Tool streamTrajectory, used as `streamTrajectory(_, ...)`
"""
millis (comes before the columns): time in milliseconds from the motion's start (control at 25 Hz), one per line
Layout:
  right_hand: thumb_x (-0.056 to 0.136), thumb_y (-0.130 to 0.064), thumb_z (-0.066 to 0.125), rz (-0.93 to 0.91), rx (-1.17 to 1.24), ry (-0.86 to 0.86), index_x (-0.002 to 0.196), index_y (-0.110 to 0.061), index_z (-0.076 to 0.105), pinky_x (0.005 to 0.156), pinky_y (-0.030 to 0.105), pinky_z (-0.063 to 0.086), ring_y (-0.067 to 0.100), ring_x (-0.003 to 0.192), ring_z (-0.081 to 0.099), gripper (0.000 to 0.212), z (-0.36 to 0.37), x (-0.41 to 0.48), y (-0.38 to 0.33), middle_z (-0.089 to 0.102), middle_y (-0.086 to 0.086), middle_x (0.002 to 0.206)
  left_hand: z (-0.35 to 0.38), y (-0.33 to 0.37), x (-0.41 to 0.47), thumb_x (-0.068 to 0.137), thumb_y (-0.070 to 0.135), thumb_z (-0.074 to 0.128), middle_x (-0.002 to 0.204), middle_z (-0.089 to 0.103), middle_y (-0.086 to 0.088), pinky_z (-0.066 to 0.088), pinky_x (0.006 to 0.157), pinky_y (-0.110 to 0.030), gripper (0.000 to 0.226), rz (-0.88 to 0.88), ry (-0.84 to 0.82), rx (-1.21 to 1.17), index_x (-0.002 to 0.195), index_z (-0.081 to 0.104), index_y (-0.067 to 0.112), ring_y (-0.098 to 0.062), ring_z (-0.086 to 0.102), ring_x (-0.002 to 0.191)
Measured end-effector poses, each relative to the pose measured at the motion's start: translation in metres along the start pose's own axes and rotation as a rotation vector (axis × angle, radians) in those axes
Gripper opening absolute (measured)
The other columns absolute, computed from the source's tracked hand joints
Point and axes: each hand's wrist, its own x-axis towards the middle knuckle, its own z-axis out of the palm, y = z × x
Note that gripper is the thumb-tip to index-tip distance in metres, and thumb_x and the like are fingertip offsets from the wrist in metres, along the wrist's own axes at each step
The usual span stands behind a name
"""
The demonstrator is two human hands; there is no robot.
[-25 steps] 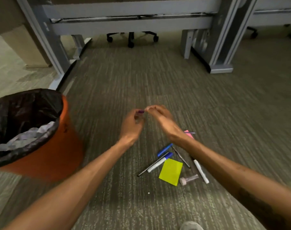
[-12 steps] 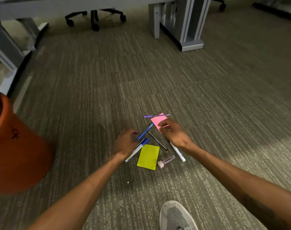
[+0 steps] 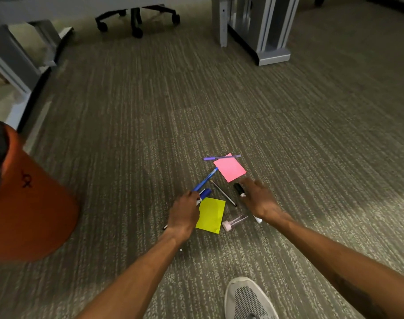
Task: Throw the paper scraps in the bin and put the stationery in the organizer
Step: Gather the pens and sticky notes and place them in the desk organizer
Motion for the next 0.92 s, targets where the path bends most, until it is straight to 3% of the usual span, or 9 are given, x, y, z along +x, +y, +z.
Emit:
streamTrajectory(200, 0.097, -0.032, 0.051, -0.012, -0.053, -0.02, 0.142, -0.025, 0.042, 0.098, 0.041, 0.046, 0.036, 0.122, 0.054, 0.046, 0.003, 0.002, -0.005, 0.052, 0.015, 0.138, 0.002, -0.001, 0.004, 0.101, 0.016, 0.044, 0.122, 0.064, -0.014, 0.048, 0.085, -0.041, 0.029, -0.021, -0.011, 0.115, 0.127, 0.055, 0.011, -0.033, 0.062, 0.111)
streamTrajectory(360, 0.087, -0.028, 0.055, 0.039, -0.018, 0.032, 0.137, -0.019, 0.047, 0.089, 0.041, 0.051, 0.036, 0.11, 0.059, 0.051, 0.004, 0.005, -0.012, 0.056, 0.014, 0.127, -0.001, -0.002, 0.007, 0.092, 0.014, 0.053, 0.124, 0.061, -0.014, 0.047, 0.088, -0.042, 0.036, -0.023, -0.018, 0.046, 0.127, 0.055, 0.01, -0.035, 0.06, 0.111)
streamTrajectory(480, 0.09, -0.031, 0.051, 0.026, 0.088, 0.104, 0.121, -0.015, 0.054, 0.074, 0.036, 0.047, 0.03, 0.092, 0.058, 0.035, 0.003, 0.011, -0.015, 0.057, 0.011, 0.114, -0.008, -0.004, 0.008, 0.088, 0.016, 0.056, 0.12, 0.06, -0.016, 0.045, 0.087, -0.043, 0.036, -0.027, 0.047, -0.06, 0.122, 0.056, 0.005, -0.038, 0.06, 0.108)
streamTrajectory(600, 0.092, -0.033, 0.047, -0.019, 0.105, 0.134, 0.108, -0.017, 0.055, 0.061, 0.033, 0.041, 0.023, 0.074, 0.055, 0.024, 0.002, 0.012, -0.019, 0.06, 0.007, 0.1, -0.016, -0.011, 0.013, 0.096, 0.019, 0.05, 0.117, 0.06, -0.019, 0.045, 0.084, -0.045, 0.027, -0.071, 0.158, -0.169, 0.116, 0.057, 0.002, -0.04, 0.059, 0.103)
streamTrajectory(760, 0.091, -0.038, 0.053, -0.071, 0.104, 0.082, 0.1, -0.026, 0.056, 0.058, 0.033, 0.045, 0.018, 0.065, 0.059, 0.015, -0.003, 0.01, -0.024, 0.062, -0.003, 0.08, -0.023, -0.022, 0.014, 0.095, 0.028, 0.049, 0.109, 0.064, -0.018, 0.044, 0.074, -0.041, 0.024, -0.145, 0.182, -0.2, 0.106, 0.06, 0.009, -0.039, 0.062, 0.096)
streamTrajectory(840, 0.093, -0.039, 0.053, -0.126, 0.087, 0.029, 0.084, -0.031, 0.055, 0.053, 0.029, 0.04, 0.014, 0.062, 0.059, 0.013, -0.006, 0.008, -0.027, 0.063, -0.006, 0.074, -0.024, -0.025, 0.012, 0.093, 0.037, 0.054, 0.103, 0.069, -0.018, 0.04, 0.068, -0.036, 0.025, -0.196, 0.165, -0.17, 0.103, 0.06, 0.015, -0.04, 0.064, 0.093)
streamTrajectory(920, 0.095, -0.039, 0.053, -0.223, 0.056, -0.033, 0.083, -0.033, 0.057, 0.051, 0.025, 0.034, 0.008, 0.062, 0.057, 0.013, -0.006, 0.002, -0.029, 0.061, -0.013, 0.073, -0.022, -0.03, 0.008, 0.092, 0.042, 0.056, 0.101, 0.071, -0.019, 0.04, 0.066, -0.037, 0.028, -0.202, 0.158, -0.126, 0.101, 0.062, 0.016, -0.041, 0.065, 0.093)
